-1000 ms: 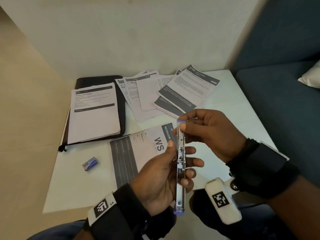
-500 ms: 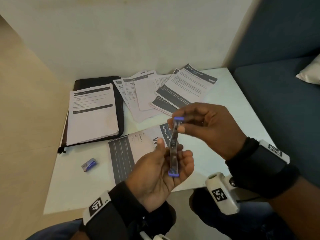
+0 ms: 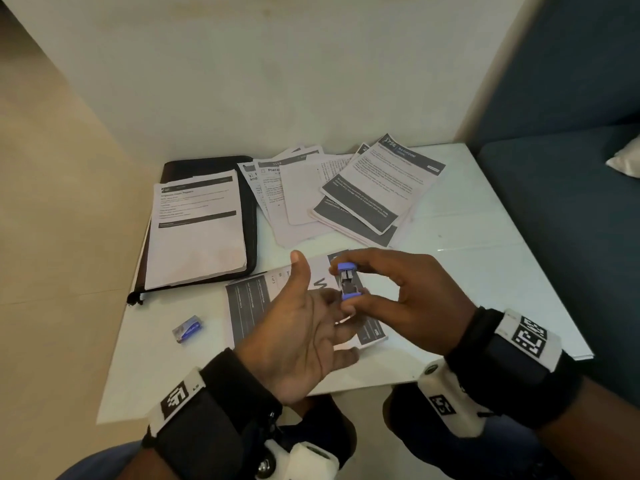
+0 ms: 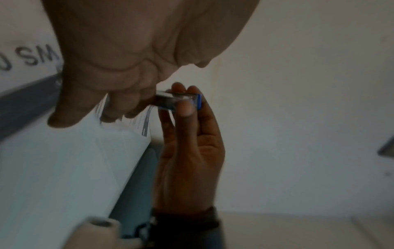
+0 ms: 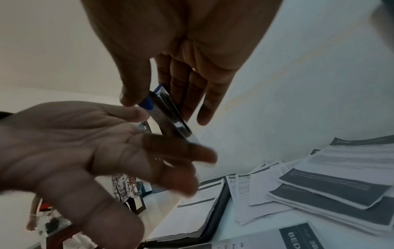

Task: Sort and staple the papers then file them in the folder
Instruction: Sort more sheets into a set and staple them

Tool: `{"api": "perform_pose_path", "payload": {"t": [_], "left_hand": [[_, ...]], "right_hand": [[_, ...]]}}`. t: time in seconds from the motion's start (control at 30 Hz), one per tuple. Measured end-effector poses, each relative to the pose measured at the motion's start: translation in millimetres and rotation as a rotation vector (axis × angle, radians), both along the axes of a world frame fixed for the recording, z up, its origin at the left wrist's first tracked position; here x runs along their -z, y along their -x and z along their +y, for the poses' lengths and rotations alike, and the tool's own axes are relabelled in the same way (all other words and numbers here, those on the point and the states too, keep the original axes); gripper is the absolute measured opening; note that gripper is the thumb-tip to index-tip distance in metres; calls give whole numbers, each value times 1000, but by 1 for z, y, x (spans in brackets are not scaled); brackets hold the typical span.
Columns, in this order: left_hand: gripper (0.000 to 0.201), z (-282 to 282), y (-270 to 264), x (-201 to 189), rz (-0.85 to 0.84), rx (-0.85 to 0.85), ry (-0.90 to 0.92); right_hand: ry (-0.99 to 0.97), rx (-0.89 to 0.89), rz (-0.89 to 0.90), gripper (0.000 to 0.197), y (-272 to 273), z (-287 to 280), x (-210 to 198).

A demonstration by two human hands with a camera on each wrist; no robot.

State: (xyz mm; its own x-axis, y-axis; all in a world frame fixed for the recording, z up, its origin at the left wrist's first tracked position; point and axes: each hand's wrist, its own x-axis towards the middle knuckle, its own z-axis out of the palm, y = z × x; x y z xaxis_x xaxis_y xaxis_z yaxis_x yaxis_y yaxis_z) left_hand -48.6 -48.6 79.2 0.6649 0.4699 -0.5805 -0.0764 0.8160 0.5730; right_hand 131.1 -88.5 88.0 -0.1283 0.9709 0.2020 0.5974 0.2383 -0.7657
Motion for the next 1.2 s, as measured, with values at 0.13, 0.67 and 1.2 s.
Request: {"api": "perform_pose_path", "payload": {"t": [0.13,0.67,1.2], "left_hand": [[75,-1,0,6,155,-60,-322],[26,-12,-10,8,497,120,-1263],[43,79,-24,93,1064,538,-1363]], "right_hand": [[18,44,29,38,-5,1,0],[147,-44,307,49,-9,1,-10],[563,357,184,24,-80,62,53]]}}
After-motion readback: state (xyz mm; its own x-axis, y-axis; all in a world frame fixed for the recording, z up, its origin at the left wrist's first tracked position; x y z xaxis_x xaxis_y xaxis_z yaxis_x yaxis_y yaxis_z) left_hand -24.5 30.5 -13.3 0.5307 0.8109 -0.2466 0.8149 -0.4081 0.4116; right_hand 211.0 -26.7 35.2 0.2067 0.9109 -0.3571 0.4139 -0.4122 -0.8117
